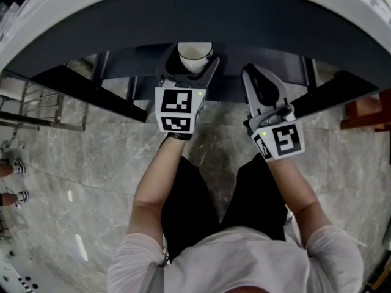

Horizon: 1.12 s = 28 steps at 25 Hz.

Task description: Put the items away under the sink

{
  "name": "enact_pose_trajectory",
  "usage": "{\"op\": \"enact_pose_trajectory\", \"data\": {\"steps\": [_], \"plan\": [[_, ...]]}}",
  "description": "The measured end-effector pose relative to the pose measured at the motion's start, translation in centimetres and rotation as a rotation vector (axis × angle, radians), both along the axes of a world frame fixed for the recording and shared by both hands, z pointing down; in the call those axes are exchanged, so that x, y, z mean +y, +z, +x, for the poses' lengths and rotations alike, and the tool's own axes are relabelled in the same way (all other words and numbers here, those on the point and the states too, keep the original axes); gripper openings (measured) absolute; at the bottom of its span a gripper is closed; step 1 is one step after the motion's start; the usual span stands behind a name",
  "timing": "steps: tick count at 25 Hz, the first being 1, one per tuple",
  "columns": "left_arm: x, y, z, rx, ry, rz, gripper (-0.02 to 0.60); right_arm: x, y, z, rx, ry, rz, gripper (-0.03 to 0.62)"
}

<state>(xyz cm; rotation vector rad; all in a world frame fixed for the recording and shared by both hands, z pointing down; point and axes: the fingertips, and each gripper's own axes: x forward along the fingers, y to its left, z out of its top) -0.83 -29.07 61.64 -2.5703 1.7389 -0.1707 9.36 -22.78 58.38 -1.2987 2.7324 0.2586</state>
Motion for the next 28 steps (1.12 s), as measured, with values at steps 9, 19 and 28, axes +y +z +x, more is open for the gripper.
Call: {"op": "enact_pose_trajectory", "data": {"steps": [9,19,28], "plan": [[0.1,-0.3,-0.4,-0.03,-0.029,0.054,0.462,0.0,0.3,0.3,0.01,0.008,-0.004,0.048],[4.0,-0.6,-1.3,0.042,0.042,0.051,0.475,0.3,0.5,-0.7,0.007,-0.008,-0.004,0.048],[5.5,-0.9,-1.6,0.034,0.045,0.067,0.337,0.7,0.5,-1.4,0.016,-0.016,0.005,0.048]]}}
